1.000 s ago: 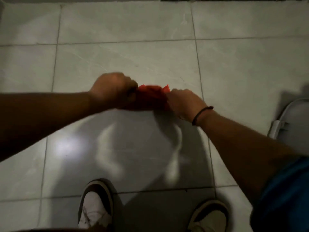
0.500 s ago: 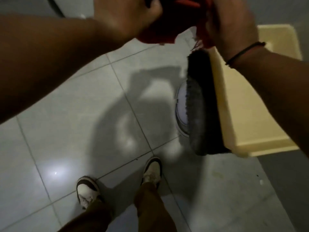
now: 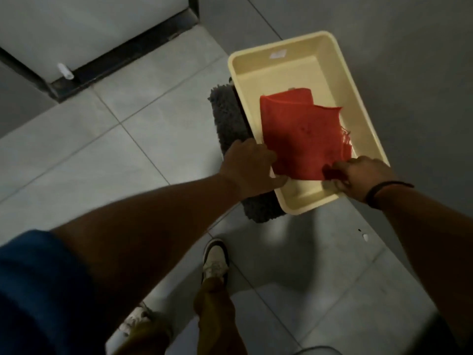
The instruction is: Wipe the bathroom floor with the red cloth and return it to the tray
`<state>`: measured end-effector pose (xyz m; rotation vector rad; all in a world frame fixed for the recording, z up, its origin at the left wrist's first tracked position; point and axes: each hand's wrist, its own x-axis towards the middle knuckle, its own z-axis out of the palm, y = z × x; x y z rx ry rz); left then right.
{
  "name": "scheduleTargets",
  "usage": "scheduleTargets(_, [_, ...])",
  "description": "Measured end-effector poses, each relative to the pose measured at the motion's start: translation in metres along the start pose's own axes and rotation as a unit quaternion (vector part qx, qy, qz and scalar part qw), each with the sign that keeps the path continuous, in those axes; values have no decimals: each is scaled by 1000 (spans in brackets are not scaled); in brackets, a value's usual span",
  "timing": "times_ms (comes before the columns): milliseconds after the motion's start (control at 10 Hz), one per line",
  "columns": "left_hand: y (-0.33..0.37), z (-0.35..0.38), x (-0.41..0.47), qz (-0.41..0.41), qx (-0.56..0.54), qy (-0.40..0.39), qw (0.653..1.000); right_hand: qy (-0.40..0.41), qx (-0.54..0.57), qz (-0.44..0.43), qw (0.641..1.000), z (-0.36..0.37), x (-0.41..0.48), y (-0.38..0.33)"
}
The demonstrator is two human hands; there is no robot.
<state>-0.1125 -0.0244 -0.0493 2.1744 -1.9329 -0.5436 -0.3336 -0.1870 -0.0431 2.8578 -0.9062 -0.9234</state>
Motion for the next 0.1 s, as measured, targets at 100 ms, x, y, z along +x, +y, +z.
scheduleTargets(100, [-22,-18,-18,-60,-77,45,994,60,36,35,997,-14,4,-15])
